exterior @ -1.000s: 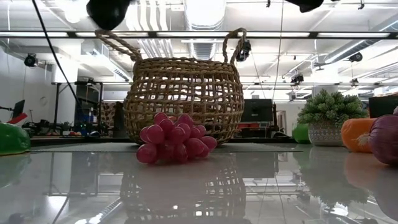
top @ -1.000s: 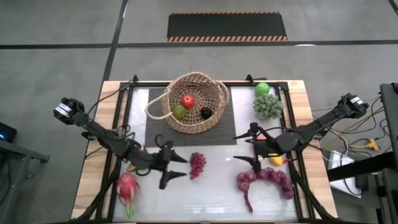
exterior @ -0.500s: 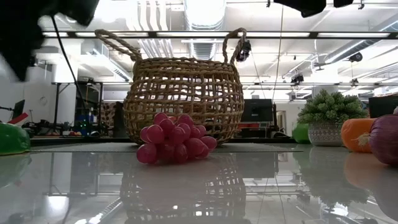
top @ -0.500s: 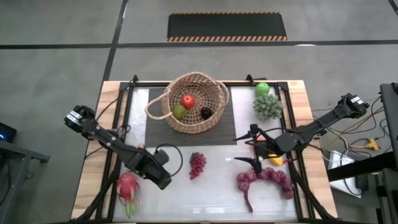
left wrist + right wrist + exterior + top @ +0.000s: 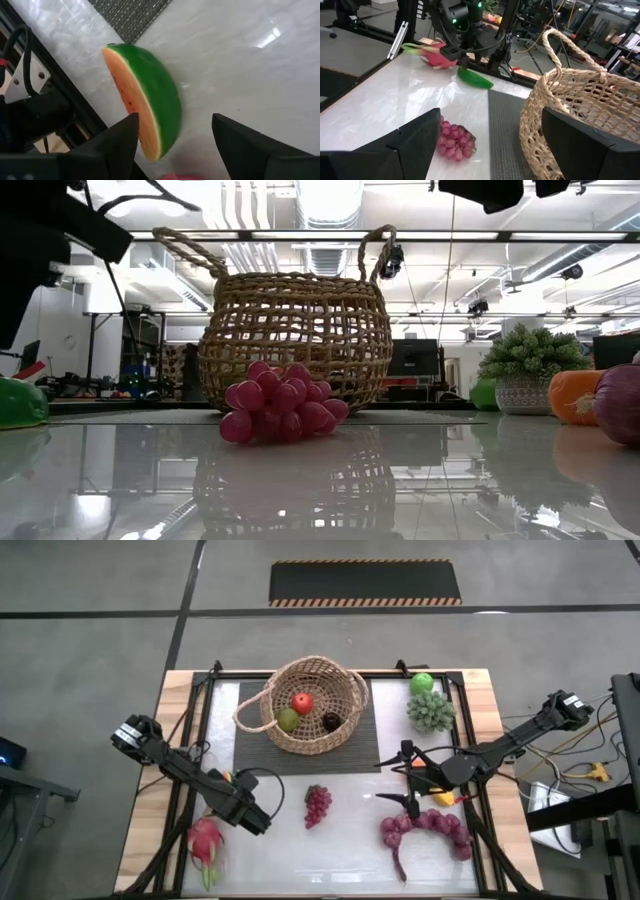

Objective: Build produce basket
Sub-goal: Put the watermelon into the basket

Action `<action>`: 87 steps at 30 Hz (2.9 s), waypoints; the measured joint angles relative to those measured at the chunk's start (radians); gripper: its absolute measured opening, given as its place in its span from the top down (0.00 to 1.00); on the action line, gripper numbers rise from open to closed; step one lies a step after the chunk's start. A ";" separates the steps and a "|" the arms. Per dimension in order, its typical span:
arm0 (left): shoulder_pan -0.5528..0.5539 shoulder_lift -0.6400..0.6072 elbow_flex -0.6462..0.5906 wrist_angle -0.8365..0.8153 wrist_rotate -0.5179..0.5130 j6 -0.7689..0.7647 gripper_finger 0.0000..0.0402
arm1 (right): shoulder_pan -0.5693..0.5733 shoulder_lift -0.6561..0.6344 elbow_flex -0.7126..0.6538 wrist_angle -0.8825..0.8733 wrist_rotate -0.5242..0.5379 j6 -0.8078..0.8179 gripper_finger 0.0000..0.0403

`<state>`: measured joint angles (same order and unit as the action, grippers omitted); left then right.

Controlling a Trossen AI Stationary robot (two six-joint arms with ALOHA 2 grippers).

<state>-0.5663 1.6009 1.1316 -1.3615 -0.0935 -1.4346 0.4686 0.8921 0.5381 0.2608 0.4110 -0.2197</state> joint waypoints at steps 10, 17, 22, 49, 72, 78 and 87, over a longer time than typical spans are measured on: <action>0.001 -0.001 -0.128 0.055 -0.006 -0.050 0.42 | 0.000 0.000 0.000 -0.017 0.000 0.024 0.19; 0.002 0.000 -0.177 0.126 -0.018 -0.053 0.42 | 0.000 0.000 0.000 -0.022 0.001 0.026 0.19; 0.002 0.000 -0.199 0.159 -0.018 -0.053 0.46 | 0.000 0.000 0.000 -0.021 0.001 0.026 0.19; -0.020 -0.040 -0.147 0.171 -0.041 0.041 0.87 | 0.000 -0.001 0.000 -0.025 0.002 0.044 0.19; -0.196 -0.340 -0.049 0.805 -0.597 0.836 0.87 | 0.000 -0.001 -0.004 -0.016 0.009 0.080 0.19; -0.192 -0.325 -0.069 1.155 -0.598 1.324 0.87 | -0.001 0.000 -0.017 0.027 -0.012 0.085 0.19; -0.168 -0.311 -0.144 1.405 -0.594 1.586 0.87 | -0.001 0.000 -0.055 0.226 -0.166 -0.009 0.19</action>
<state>-0.7347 1.2896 0.9876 0.0438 -0.6872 0.1510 0.4672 0.8917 0.4831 0.4871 0.2451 -0.2289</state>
